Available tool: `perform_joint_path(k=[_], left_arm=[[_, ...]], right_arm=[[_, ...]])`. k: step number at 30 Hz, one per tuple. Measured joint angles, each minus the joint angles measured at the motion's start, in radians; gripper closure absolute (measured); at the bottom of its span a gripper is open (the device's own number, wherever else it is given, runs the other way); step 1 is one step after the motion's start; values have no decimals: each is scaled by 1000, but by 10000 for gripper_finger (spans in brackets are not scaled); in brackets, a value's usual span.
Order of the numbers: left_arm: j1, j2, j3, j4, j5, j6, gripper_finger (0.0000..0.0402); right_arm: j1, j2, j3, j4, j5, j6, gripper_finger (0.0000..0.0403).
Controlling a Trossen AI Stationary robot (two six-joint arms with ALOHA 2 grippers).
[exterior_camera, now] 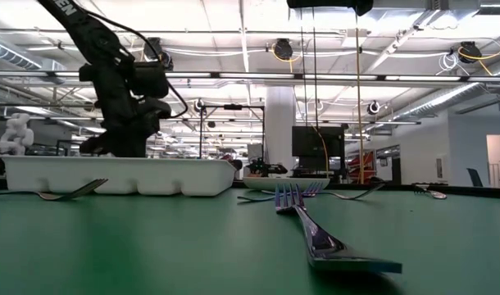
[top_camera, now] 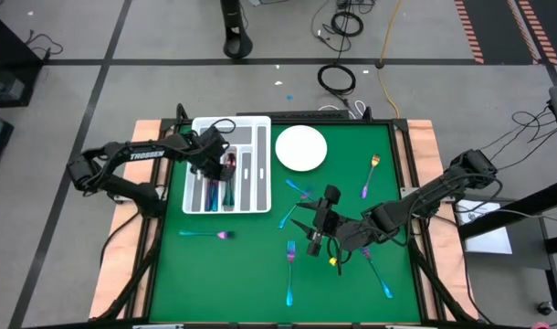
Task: Sort silverware
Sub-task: Put the blue fork into the silverware tray
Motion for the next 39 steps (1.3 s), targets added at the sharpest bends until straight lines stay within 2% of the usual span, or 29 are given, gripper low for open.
perform_joint_path(k=[9, 16, 20, 28, 39], left_arm=[[0, -32, 82, -69, -10, 119, 326], [-50, -140, 128, -71, -16, 175, 326], [-154, -234, 129, -91, -19, 183, 326], [-451, -385, 129, -129, -119, 173, 326], [-861, -379, 129, -111, -327, 140, 326]], right_arm=[[0, 0, 0, 0, -1, 0, 204], [7, -11, 0, -73, -3, 0, 204], [23, -58, 0, -170, -2, 32, 204], [77, -174, 0, -281, 0, 141, 204], [133, -185, 0, -299, -1, 160, 204]])
